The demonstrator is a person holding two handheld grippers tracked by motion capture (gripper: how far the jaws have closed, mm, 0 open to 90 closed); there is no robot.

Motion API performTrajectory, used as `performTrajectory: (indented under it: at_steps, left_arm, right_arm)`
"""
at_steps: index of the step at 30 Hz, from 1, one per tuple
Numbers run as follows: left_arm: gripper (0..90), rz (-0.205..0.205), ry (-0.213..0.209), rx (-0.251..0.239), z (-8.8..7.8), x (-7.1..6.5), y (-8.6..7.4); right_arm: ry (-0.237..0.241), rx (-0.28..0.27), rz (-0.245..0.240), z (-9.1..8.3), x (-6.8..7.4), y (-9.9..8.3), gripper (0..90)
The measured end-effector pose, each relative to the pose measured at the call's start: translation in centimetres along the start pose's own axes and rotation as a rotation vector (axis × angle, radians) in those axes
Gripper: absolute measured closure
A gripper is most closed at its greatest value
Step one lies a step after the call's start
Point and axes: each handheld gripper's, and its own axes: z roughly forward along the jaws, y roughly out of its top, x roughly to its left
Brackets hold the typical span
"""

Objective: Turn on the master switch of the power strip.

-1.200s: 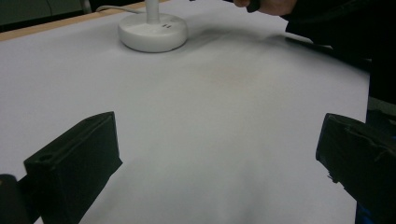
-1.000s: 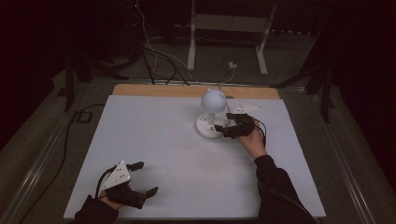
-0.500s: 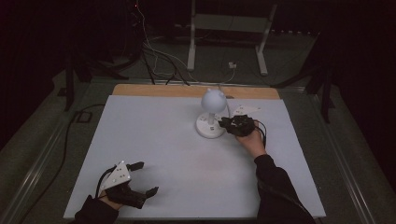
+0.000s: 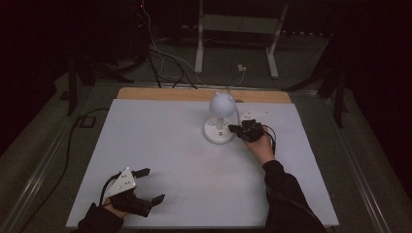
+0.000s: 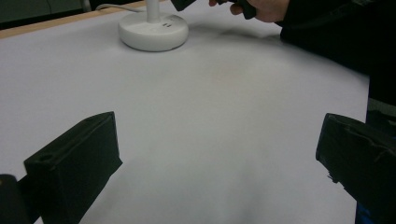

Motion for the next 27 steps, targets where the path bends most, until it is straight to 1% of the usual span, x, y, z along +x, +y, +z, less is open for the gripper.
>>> performTrajectory:
  at_steps: [3,6,13,16,19,23,27]
  left_arm:
    - [0.1,0.000,0.001,0.001,0.0,0.0,0.0]
    - [0.2,0.001,0.001,0.001,0.0,0.0,0.0]
    - [0.1,0.002,0.001,0.001,0.0,0.0,0.0]
    - [0.1,0.002,0.001,0.001,0.0,0.0,0.0]
    - [0.1,0.002,0.001,0.001,0.0,0.0,0.0]
    - [0.2,0.002,0.001,0.001,0.0,0.0,0.0]
    - [0.1,0.004,0.001,0.002,0.0,0.0,0.0]
  right_arm:
    - [-0.007,0.005,0.005,0.2,0.1,-0.1,90.0]
    - [-0.004,0.007,0.012,0.4,0.1,-0.1,90.0]
    - [-0.015,0.020,0.001,0.7,0.2,-0.1,90.0]
    - [-0.022,0.037,-0.002,0.9,0.2,-0.1,90.0]
    - [-0.026,0.037,0.008,1.0,0.2,-0.1,90.0]
    - [-0.043,0.048,-0.006,1.1,0.4,0.0,90.0]
    - [-0.054,0.043,-0.009,1.2,0.5,0.0,90.0]
